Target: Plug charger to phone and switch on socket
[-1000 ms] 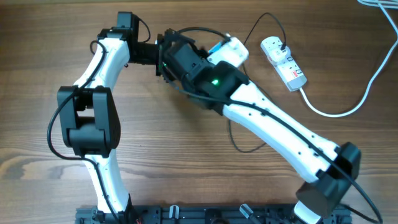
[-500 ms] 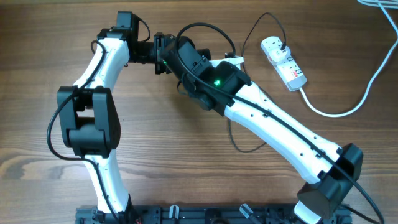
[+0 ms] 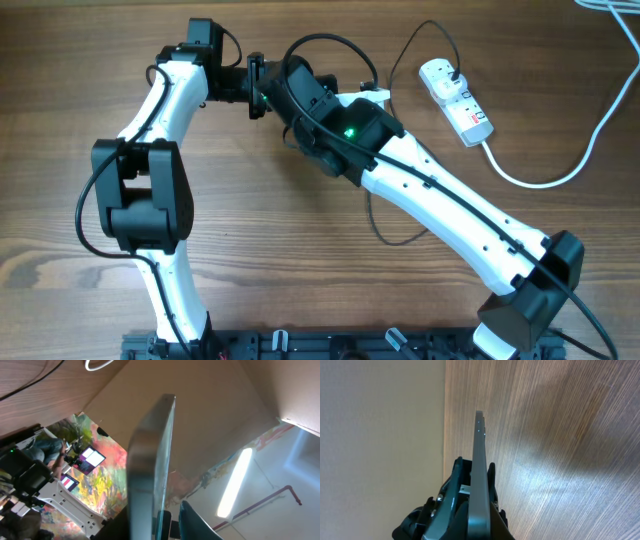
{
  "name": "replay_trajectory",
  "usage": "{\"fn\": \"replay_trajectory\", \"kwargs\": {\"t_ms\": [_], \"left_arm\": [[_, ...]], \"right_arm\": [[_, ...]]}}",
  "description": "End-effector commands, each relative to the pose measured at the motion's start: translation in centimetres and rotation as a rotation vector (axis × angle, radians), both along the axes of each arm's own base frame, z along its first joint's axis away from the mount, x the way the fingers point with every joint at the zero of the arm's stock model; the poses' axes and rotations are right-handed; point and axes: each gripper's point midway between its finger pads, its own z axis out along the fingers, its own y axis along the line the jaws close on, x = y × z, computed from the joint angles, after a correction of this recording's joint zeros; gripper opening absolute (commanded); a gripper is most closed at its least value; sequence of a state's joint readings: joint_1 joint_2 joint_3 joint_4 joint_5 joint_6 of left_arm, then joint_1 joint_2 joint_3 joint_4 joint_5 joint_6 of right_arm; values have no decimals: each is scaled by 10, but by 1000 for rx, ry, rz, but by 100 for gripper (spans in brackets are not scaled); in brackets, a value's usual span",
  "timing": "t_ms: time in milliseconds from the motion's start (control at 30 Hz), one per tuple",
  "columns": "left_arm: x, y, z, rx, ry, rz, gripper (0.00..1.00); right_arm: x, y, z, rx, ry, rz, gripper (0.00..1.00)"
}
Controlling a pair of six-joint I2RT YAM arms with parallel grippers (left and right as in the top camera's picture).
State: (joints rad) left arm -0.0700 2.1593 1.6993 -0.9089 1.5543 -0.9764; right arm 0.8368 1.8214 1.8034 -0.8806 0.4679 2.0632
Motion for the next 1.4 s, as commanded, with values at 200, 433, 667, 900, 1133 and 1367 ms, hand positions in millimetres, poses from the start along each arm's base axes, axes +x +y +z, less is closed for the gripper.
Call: {"fn": "replay_trajectory", "kwargs": {"t_ms": [200, 433, 667, 900, 1133, 1367], "left_arm": [[-3, 2, 18, -24, -33, 0, 4], [5, 2, 5, 58, -97, 21, 4], [22, 17, -32, 280, -286, 72, 4], [34, 39, -64, 487, -479, 66, 4], [35, 55, -83, 619, -443, 72, 4], [35, 83, -91, 680, -382, 106, 4]], "right_arm": [[-4, 7, 11, 42, 0, 37, 30], [1, -26, 55, -274, -176, 178, 71], [-19, -93, 128, -807, -331, 662, 86], [-49, -153, -8, -831, 192, 960, 100], [-74, -127, -125, -686, 312, 1194, 80], [-73, -119, -195, -653, 364, 1234, 61]]}}
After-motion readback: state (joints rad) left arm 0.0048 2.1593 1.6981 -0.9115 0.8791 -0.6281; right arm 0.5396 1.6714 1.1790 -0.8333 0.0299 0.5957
